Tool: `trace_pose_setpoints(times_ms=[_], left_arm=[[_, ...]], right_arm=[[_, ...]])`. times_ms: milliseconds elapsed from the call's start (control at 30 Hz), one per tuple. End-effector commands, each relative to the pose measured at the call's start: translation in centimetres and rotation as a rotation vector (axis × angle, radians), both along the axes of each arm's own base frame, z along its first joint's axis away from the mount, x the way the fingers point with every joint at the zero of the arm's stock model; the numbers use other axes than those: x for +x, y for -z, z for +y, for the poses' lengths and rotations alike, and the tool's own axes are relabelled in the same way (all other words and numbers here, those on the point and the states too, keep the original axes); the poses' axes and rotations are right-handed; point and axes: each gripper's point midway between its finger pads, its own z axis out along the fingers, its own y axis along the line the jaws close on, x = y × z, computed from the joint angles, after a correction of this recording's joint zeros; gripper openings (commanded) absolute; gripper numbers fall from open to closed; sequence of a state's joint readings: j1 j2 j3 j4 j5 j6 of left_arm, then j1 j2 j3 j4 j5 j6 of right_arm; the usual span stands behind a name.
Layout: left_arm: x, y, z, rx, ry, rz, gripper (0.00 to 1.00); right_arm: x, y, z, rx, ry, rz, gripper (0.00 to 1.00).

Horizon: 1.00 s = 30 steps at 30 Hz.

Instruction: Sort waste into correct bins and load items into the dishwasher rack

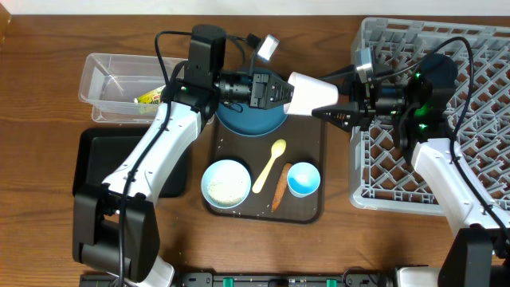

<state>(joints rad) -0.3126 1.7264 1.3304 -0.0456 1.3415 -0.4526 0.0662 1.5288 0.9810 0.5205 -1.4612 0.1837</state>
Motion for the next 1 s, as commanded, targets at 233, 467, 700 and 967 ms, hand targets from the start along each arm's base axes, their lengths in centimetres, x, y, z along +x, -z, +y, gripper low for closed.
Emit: trace_pose_setpoints(times_ms=[233, 467, 700, 967], left_arm=[[2.0, 1.9, 0.0, 0.086, -0.117, -0.014, 0.44], [5.8, 11.7, 6.5, 0.630, -0.526, 0.047, 0.57], [5.9, 11.7, 10.8, 0.772, -0.628, 0.017, 0.58], [5.2, 9.7, 14.6, 0.875, -0.722, -0.040, 0.59]], right_arm=[[0.0, 0.4, 0.8, -0.006, 0.001, 0.090, 0.56], [3.0, 3.4, 0.0, -0.052, 0.205, 0.318, 0.36], [7.1, 6.7, -2.8, -0.137, 0.519, 0.410, 0.03], [8.5, 7.3, -8.9, -0.263, 0.852, 0.403, 0.01]])
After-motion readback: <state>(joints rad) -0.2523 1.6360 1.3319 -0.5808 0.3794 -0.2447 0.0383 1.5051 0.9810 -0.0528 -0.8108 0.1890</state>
